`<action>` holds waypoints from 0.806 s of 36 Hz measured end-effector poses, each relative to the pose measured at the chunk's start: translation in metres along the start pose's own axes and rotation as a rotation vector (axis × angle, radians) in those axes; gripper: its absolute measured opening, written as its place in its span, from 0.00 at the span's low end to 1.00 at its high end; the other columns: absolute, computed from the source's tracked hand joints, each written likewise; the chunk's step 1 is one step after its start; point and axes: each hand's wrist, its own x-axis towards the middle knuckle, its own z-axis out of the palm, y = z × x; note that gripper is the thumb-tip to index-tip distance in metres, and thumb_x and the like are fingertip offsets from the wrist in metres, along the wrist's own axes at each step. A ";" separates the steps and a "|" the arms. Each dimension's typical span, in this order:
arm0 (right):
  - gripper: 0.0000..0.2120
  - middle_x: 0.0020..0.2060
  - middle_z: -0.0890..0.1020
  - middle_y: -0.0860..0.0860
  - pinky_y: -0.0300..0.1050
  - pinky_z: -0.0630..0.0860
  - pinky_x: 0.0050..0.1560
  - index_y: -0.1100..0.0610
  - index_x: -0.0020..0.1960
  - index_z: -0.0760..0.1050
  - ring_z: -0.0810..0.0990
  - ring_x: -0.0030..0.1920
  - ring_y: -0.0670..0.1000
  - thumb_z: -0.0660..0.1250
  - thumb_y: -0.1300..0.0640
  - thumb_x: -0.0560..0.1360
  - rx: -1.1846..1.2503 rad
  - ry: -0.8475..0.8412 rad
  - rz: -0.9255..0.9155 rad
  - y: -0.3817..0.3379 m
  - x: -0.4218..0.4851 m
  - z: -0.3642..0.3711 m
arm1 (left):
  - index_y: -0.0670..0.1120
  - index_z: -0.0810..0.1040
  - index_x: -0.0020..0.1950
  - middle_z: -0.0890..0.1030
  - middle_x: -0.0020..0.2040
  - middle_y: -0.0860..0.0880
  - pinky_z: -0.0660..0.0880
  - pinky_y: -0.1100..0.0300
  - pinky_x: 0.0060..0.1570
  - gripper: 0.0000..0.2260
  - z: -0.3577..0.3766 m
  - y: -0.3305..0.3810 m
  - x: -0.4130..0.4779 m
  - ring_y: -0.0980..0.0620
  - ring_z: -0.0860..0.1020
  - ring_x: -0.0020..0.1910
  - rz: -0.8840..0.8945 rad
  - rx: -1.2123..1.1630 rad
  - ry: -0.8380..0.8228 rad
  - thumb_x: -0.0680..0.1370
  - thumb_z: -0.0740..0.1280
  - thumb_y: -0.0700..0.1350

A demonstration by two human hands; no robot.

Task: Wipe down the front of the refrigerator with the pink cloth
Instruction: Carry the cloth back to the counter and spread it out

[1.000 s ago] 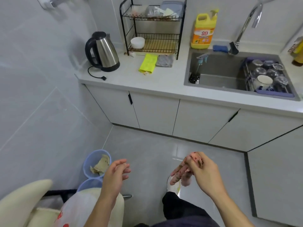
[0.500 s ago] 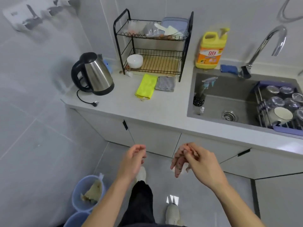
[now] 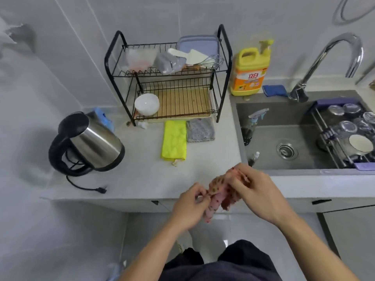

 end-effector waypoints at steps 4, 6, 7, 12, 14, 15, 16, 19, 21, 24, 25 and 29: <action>0.10 0.31 0.80 0.47 0.39 0.73 0.36 0.47 0.43 0.77 0.78 0.34 0.49 0.66 0.49 0.83 -0.017 0.036 -0.014 0.006 0.027 -0.004 | 0.54 0.69 0.39 0.77 0.34 0.58 0.72 0.54 0.42 0.09 -0.022 0.004 0.021 0.56 0.74 0.35 0.021 -0.014 0.000 0.69 0.67 0.55; 0.10 0.31 0.79 0.51 0.46 0.73 0.38 0.48 0.43 0.75 0.77 0.34 0.53 0.65 0.49 0.84 -0.020 0.042 -0.012 0.013 0.041 -0.007 | 0.51 0.68 0.39 0.74 0.33 0.58 0.68 0.58 0.38 0.11 -0.030 0.006 0.030 0.57 0.71 0.33 0.020 -0.039 -0.015 0.70 0.70 0.49; 0.10 0.31 0.79 0.52 0.46 0.73 0.38 0.48 0.43 0.75 0.76 0.34 0.53 0.65 0.49 0.84 -0.015 0.051 -0.011 0.015 0.047 -0.010 | 0.51 0.69 0.41 0.75 0.35 0.56 0.68 0.58 0.39 0.10 -0.034 0.008 0.035 0.57 0.71 0.34 0.012 -0.038 -0.027 0.70 0.71 0.46; 0.09 0.29 0.77 0.41 0.34 0.68 0.35 0.47 0.45 0.75 0.74 0.33 0.44 0.64 0.53 0.84 -0.047 0.055 -0.018 0.028 0.079 -0.023 | 0.59 0.78 0.59 0.80 0.44 0.55 0.74 0.62 0.48 0.22 -0.048 0.021 0.055 0.57 0.79 0.44 -0.021 -0.044 -0.179 0.66 0.69 0.43; 0.11 0.30 0.78 0.38 0.34 0.67 0.36 0.44 0.44 0.74 0.76 0.35 0.43 0.65 0.54 0.85 -0.082 0.057 -0.029 0.036 0.091 -0.028 | 0.56 0.83 0.53 0.80 0.42 0.59 0.73 0.67 0.44 0.17 -0.052 0.025 0.063 0.63 0.78 0.41 0.005 0.029 -0.205 0.67 0.70 0.41; 0.11 0.31 0.79 0.39 0.36 0.68 0.39 0.43 0.44 0.75 0.77 0.35 0.42 0.65 0.54 0.84 -0.100 0.060 -0.030 0.040 0.096 -0.030 | 0.53 0.84 0.50 0.80 0.40 0.59 0.72 0.68 0.41 0.13 -0.054 0.028 0.066 0.65 0.77 0.39 0.008 0.059 -0.204 0.69 0.72 0.39; 0.10 0.31 0.80 0.40 0.41 0.70 0.43 0.43 0.45 0.76 0.78 0.36 0.43 0.66 0.53 0.84 -0.118 0.063 -0.026 0.044 0.101 -0.032 | 0.50 0.84 0.47 0.80 0.39 0.58 0.72 0.69 0.40 0.11 -0.056 0.029 0.070 0.67 0.77 0.37 0.006 0.070 -0.197 0.71 0.73 0.35; 0.04 0.35 0.82 0.41 0.50 0.77 0.50 0.49 0.51 0.82 0.80 0.40 0.47 0.69 0.52 0.82 -0.187 0.081 -0.028 0.049 0.115 -0.041 | 0.48 0.81 0.42 0.79 0.41 0.56 0.73 0.65 0.47 0.10 -0.063 0.028 0.083 0.62 0.77 0.41 -0.009 0.124 -0.126 0.73 0.75 0.33; 0.04 0.39 0.82 0.41 0.44 0.76 0.47 0.51 0.51 0.84 0.81 0.42 0.50 0.71 0.52 0.81 -0.226 0.102 -0.023 0.050 0.122 -0.047 | 0.48 0.79 0.41 0.80 0.43 0.54 0.76 0.60 0.48 0.11 -0.069 0.028 0.089 0.55 0.79 0.44 -0.016 0.157 -0.095 0.73 0.80 0.40; 0.03 0.38 0.81 0.41 0.28 0.69 0.37 0.52 0.51 0.85 0.79 0.37 0.42 0.72 0.54 0.80 -0.255 0.131 0.003 0.056 0.134 -0.051 | 0.54 0.73 0.36 0.79 0.41 0.50 0.72 0.66 0.40 0.18 -0.079 0.031 0.097 0.50 0.79 0.44 -0.038 0.222 -0.040 0.72 0.82 0.44; 0.03 0.38 0.81 0.41 0.29 0.69 0.37 0.52 0.51 0.85 0.79 0.36 0.42 0.72 0.55 0.80 -0.256 0.140 0.009 0.059 0.138 -0.052 | 0.53 0.72 0.37 0.80 0.41 0.50 0.70 0.67 0.40 0.17 -0.082 0.033 0.099 0.52 0.79 0.45 -0.027 0.267 -0.022 0.73 0.81 0.44; 0.04 0.38 0.81 0.43 0.34 0.69 0.39 0.54 0.51 0.86 0.81 0.41 0.50 0.72 0.58 0.80 -0.255 0.197 -0.001 0.063 0.153 -0.052 | 0.56 0.79 0.46 0.80 0.46 0.54 0.68 0.70 0.37 0.10 -0.100 0.047 0.104 0.56 0.79 0.44 0.004 0.421 0.058 0.75 0.79 0.47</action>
